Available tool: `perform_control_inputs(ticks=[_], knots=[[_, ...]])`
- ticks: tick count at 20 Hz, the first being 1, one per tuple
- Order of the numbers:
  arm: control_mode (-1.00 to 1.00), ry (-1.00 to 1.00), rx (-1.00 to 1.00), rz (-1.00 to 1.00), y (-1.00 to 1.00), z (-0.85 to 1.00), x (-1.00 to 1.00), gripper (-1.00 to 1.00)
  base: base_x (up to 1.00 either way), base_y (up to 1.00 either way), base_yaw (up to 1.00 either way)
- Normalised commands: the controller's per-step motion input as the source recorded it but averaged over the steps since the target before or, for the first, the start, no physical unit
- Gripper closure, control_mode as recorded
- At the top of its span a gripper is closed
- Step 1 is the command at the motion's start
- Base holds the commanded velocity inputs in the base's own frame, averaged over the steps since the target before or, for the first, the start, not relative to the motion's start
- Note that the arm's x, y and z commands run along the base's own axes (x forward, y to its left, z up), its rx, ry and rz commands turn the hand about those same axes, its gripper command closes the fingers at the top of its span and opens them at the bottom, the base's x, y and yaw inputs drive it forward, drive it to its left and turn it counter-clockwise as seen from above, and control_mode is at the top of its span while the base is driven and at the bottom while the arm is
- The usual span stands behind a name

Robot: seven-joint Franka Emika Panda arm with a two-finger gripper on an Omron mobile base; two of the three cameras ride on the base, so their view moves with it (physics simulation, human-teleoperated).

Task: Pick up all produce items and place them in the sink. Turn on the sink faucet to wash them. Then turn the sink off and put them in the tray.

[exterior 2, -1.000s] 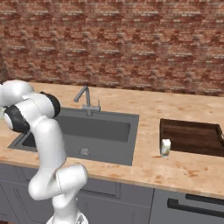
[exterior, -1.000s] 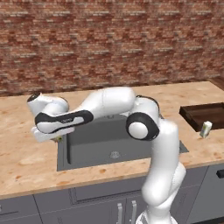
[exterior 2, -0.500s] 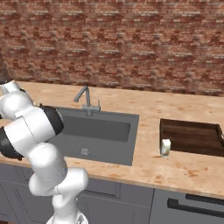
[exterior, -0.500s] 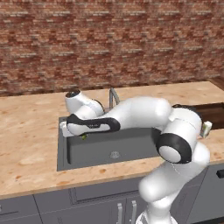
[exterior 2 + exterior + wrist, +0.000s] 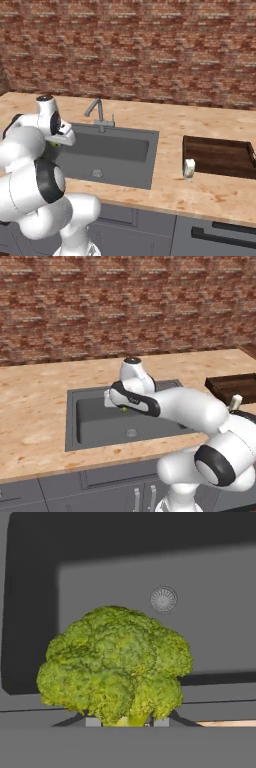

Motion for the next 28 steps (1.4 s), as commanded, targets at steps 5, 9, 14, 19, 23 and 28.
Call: perform_control_inputs(ticks=[5,9,14,19,23,28], knots=[[-1.00,0.05,0.14,0.00,-0.94,0.00,0.00,1.00,0.00,0.00,0.00],[-1.00,0.07,0.14,0.00,-0.94,0.00,0.00,1.00,0.00,0.00,0.00],[-1.00,0.09,0.13,0.00,-0.93,0.00,0.00,1.00,0.00,0.00,0.00],[-1.00,0.11,0.09,0.00,-0.83,-0.15,0.15,1.00,0.00,0.00,0.00],[-1.00,0.09,0.06,0.00,-0.59,-0.29,0.34,1.00,0.00,0.00,0.00],[-1.00,0.05,0.00,0.00,-0.25,-0.27,0.44,1.00,0.00,0.00,0.00]])
